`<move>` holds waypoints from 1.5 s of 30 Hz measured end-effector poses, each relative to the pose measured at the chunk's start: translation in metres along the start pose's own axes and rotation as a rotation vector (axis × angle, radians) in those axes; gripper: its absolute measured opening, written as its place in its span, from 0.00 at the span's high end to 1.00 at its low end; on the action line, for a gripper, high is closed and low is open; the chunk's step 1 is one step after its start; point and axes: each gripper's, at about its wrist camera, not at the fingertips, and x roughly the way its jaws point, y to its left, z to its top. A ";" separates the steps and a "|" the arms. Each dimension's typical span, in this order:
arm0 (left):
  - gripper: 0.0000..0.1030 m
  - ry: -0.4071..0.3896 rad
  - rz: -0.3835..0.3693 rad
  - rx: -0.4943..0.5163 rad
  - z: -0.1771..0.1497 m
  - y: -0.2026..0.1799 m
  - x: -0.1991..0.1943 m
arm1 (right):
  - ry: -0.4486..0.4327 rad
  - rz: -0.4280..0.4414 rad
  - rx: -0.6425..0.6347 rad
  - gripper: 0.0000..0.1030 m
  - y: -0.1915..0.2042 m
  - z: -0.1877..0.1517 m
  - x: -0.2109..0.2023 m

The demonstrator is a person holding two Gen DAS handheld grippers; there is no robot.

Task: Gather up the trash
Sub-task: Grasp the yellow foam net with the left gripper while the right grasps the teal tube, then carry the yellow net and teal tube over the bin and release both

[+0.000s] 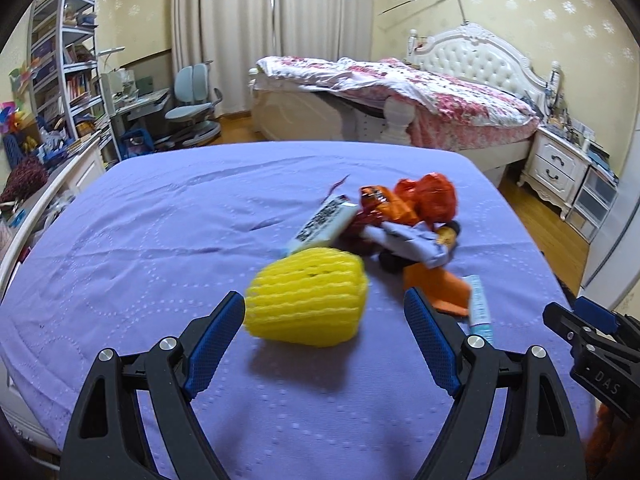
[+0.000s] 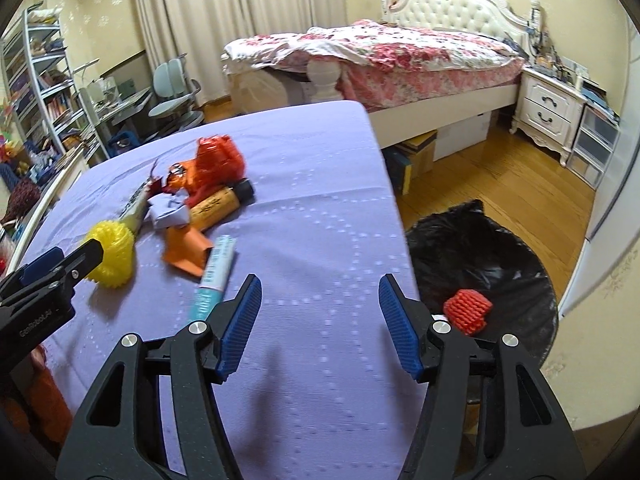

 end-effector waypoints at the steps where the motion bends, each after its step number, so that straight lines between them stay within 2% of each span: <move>1: 0.20 0.006 0.001 -0.004 -0.001 0.003 0.002 | 0.003 0.003 -0.008 0.42 0.004 0.000 0.001; 7: 0.20 0.059 -0.011 -0.021 -0.005 0.019 0.019 | 0.022 0.016 -0.057 0.42 0.030 0.003 0.012; 11: 0.20 0.074 -0.048 -0.029 -0.003 0.023 0.023 | 0.031 0.021 -0.075 0.42 0.041 0.005 0.017; 14: 0.36 0.080 -0.062 -0.007 -0.005 0.023 0.023 | 0.039 0.025 -0.090 0.42 0.049 0.005 0.020; 20: 0.40 0.073 -0.083 0.019 -0.009 0.023 0.018 | 0.065 0.022 -0.126 0.42 0.061 0.002 0.028; 26: 0.40 0.064 -0.087 0.013 -0.014 0.030 0.010 | 0.104 0.002 -0.172 0.57 0.070 -0.004 0.036; 27: 0.40 0.065 -0.086 0.010 -0.015 0.032 0.008 | 0.104 -0.002 -0.178 0.62 0.072 -0.004 0.036; 28: 0.40 0.066 -0.087 0.007 -0.015 0.032 0.008 | 0.105 -0.002 -0.187 0.71 0.072 -0.005 0.035; 30: 0.40 0.064 -0.091 0.001 -0.016 0.034 0.005 | 0.104 -0.002 -0.190 0.81 0.072 -0.006 0.034; 39: 0.41 0.045 -0.122 -0.003 -0.018 0.023 -0.007 | 0.078 0.009 -0.165 0.82 0.061 -0.008 0.023; 45: 0.41 0.005 -0.161 0.011 -0.012 0.001 -0.019 | 0.035 -0.008 -0.123 0.82 0.037 -0.004 0.005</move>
